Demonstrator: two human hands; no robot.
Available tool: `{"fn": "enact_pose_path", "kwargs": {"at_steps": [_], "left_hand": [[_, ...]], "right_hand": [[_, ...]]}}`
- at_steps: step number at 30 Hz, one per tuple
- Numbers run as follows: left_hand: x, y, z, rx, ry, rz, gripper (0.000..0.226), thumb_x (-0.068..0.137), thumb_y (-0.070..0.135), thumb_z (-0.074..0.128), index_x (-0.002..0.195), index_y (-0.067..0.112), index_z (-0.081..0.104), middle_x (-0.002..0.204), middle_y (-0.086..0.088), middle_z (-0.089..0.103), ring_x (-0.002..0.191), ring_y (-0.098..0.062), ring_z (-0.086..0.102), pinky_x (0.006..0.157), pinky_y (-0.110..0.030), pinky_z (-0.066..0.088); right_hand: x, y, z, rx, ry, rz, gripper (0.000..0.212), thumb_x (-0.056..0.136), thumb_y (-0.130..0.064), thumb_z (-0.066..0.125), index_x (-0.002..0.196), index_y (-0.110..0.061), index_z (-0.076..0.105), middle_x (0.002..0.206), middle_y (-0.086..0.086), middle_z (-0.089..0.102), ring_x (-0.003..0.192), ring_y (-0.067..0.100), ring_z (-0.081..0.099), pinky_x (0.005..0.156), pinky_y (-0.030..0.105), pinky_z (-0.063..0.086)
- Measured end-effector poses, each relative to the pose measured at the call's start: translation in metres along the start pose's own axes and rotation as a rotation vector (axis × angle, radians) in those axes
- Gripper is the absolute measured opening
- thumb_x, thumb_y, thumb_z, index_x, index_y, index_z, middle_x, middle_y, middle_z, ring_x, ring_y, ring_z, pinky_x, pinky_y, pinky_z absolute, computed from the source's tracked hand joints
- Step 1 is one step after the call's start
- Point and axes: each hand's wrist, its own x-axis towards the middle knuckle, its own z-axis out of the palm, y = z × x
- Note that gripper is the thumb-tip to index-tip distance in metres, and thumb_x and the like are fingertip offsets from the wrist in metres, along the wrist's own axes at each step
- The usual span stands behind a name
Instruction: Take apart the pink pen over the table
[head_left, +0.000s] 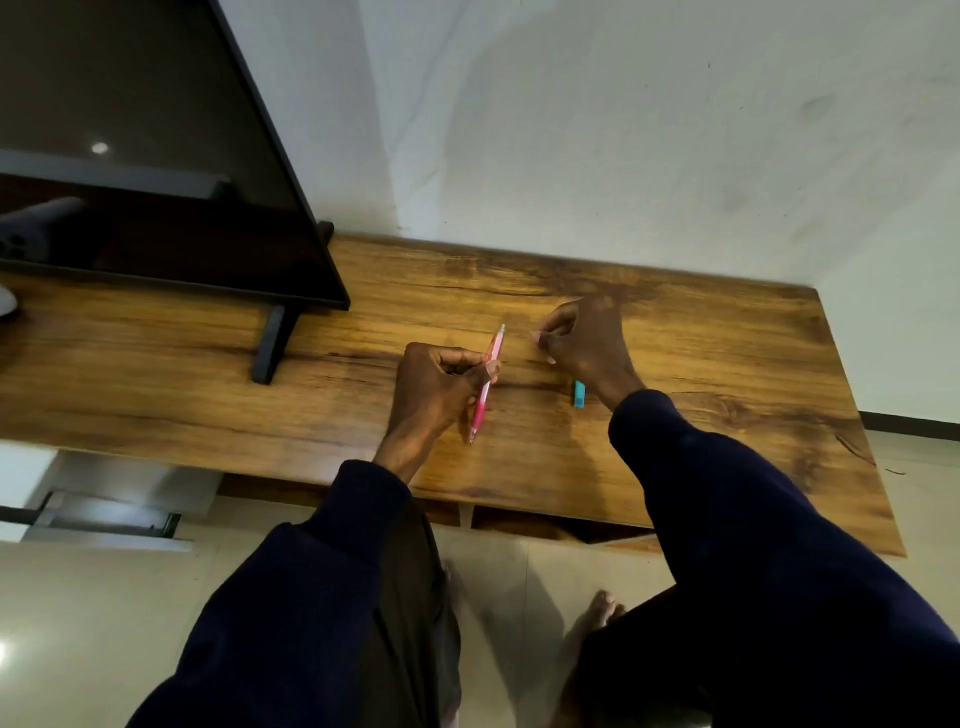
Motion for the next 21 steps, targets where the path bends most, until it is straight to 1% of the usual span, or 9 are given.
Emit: {"fn": "enact_pose_path", "kwargs": {"at_steps": [3,8,11,13,14,15,17,19,21], "left_hand": [[0.001,-0.002,0.0,0.012,-0.012,-0.002,0.021,0.089,0.015,0.077,0.109,0.008,0.077,0.098,-0.002,0.078,0.085,-0.009,0.074,0.068,-0.019,0.06],[0.003,-0.005,0.0,0.005,-0.017,0.002,0.021,0.087,0.016,0.079,0.107,0.009,0.077,0.095,0.001,0.077,0.077,-0.002,0.073,0.062,-0.015,0.058],[0.003,-0.005,0.0,-0.01,-0.025,-0.008,0.018,0.087,0.015,0.079,0.104,0.01,0.077,0.091,0.003,0.076,0.069,0.006,0.071,0.058,-0.011,0.054],[0.002,-0.004,0.0,-0.026,-0.03,-0.017,0.018,0.087,0.014,0.08,0.104,0.009,0.077,0.091,0.001,0.077,0.069,0.006,0.072,0.056,-0.009,0.053],[0.002,-0.003,0.0,-0.03,-0.033,-0.02,0.019,0.086,0.014,0.08,0.104,0.009,0.077,0.092,0.0,0.077,0.07,0.004,0.073,0.056,-0.01,0.054],[0.002,-0.002,0.0,-0.032,-0.038,-0.022,0.02,0.087,0.014,0.08,0.106,0.008,0.077,0.093,-0.002,0.078,0.071,0.001,0.074,0.057,-0.011,0.054],[0.001,0.001,0.001,-0.03,-0.043,-0.023,0.022,0.087,0.015,0.08,0.107,0.007,0.078,0.095,-0.003,0.079,0.074,-0.008,0.076,0.059,-0.014,0.057],[0.0,0.005,0.001,-0.026,-0.045,-0.025,0.023,0.086,0.016,0.081,0.107,0.008,0.078,0.096,-0.003,0.079,0.078,-0.011,0.076,0.064,-0.019,0.061],[-0.001,0.008,0.002,-0.034,-0.048,-0.023,0.025,0.085,0.016,0.082,0.108,0.007,0.079,0.098,-0.004,0.079,0.084,-0.014,0.077,0.068,-0.024,0.063]], "right_hand": [[0.005,0.004,0.013,-0.121,0.029,-0.008,0.007,0.085,-0.013,0.082,0.085,-0.012,0.076,0.081,0.0,0.072,0.078,0.01,0.07,0.07,0.024,0.059],[0.005,0.006,0.015,-0.154,0.048,-0.04,0.009,0.085,-0.016,0.083,0.084,-0.014,0.074,0.081,0.0,0.072,0.076,0.01,0.069,0.068,0.026,0.06],[0.003,0.004,0.001,-0.067,0.077,-0.052,0.018,0.089,-0.013,0.079,0.078,-0.025,0.07,0.077,-0.008,0.07,0.074,0.003,0.067,0.067,0.016,0.057],[0.001,0.001,-0.011,0.053,0.079,-0.04,0.012,0.091,-0.015,0.077,0.083,-0.022,0.072,0.081,-0.005,0.073,0.073,0.003,0.069,0.065,0.014,0.056],[-0.001,-0.001,-0.016,0.143,0.042,-0.039,0.005,0.092,-0.015,0.077,0.088,-0.017,0.074,0.084,0.001,0.075,0.072,0.006,0.071,0.064,0.016,0.057],[-0.003,-0.005,-0.021,0.228,-0.02,-0.048,0.004,0.093,-0.015,0.076,0.094,-0.012,0.076,0.086,0.005,0.077,0.071,0.008,0.073,0.064,0.017,0.057],[-0.008,-0.011,-0.026,0.346,-0.151,-0.07,0.016,0.094,-0.016,0.074,0.104,-0.004,0.076,0.092,0.012,0.078,0.073,0.012,0.074,0.067,0.021,0.059],[-0.012,-0.017,-0.026,0.379,-0.213,-0.098,0.02,0.093,-0.018,0.075,0.105,-0.002,0.077,0.093,0.013,0.079,0.076,0.015,0.074,0.069,0.025,0.061],[-0.014,-0.022,-0.025,0.392,-0.222,-0.119,0.018,0.09,-0.017,0.078,0.1,-0.002,0.079,0.09,0.012,0.08,0.075,0.019,0.073,0.068,0.026,0.061]]}}
